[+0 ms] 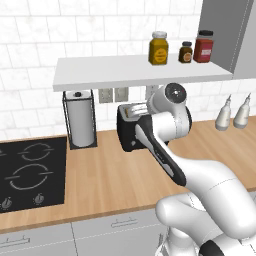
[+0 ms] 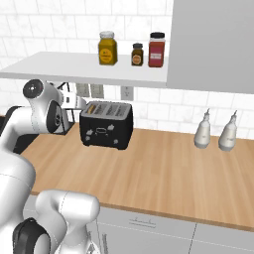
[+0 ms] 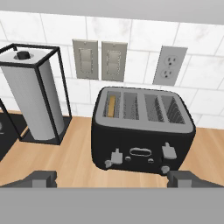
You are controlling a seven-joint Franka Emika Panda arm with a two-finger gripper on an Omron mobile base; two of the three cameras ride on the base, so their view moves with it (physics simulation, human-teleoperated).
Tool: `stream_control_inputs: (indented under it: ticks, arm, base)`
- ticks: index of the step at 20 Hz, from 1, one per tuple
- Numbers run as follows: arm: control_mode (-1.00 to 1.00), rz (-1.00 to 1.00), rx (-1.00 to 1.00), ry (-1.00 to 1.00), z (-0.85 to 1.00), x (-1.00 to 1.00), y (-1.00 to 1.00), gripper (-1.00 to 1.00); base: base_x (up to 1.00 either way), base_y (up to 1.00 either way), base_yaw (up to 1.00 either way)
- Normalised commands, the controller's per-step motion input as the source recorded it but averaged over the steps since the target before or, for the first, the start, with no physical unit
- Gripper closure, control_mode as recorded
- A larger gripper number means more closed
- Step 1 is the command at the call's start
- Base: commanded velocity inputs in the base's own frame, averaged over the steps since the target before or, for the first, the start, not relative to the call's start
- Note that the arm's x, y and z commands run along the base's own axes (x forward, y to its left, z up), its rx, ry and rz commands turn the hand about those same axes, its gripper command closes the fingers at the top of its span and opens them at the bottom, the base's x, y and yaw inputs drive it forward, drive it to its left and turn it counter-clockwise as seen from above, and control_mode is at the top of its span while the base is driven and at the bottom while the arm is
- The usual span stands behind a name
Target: Start the toaster. Once the lever pops up, take the bread to the plate on the dining counter.
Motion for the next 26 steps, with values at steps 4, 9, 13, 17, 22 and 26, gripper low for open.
stream_control_inputs:
  ticks: [4, 9, 13, 17, 22, 26]
  arm:
    - [-1.00, 0.00, 0.00, 0.00, 0.00, 0.00, 0.00, -1.00]
    - [-1.00, 0.00, 0.00, 0.00, 0.00, 0.00, 0.00, -1.00]
    - [-1.00, 0.00, 0.00, 0.00, 0.00, 0.00, 0.00, -1.00]
    - [-1.00, 0.00, 0.00, 0.00, 0.00, 0.00, 0.00, -1.00]
    - [-1.00, 0.00, 0.00, 0.00, 0.00, 0.00, 0.00, -1.00]
    - [-1.00, 0.00, 0.00, 0.00, 0.00, 0.00, 0.00, -1.00]
  base:
    - [0.00, 0.00, 0.00]
    - [0.00, 0.00, 0.00]
    - [0.00, 0.00, 0.00]
    - [0.00, 0.00, 0.00]
    - [0.00, 0.00, 0.00]
    - [0.00, 0.00, 0.00]
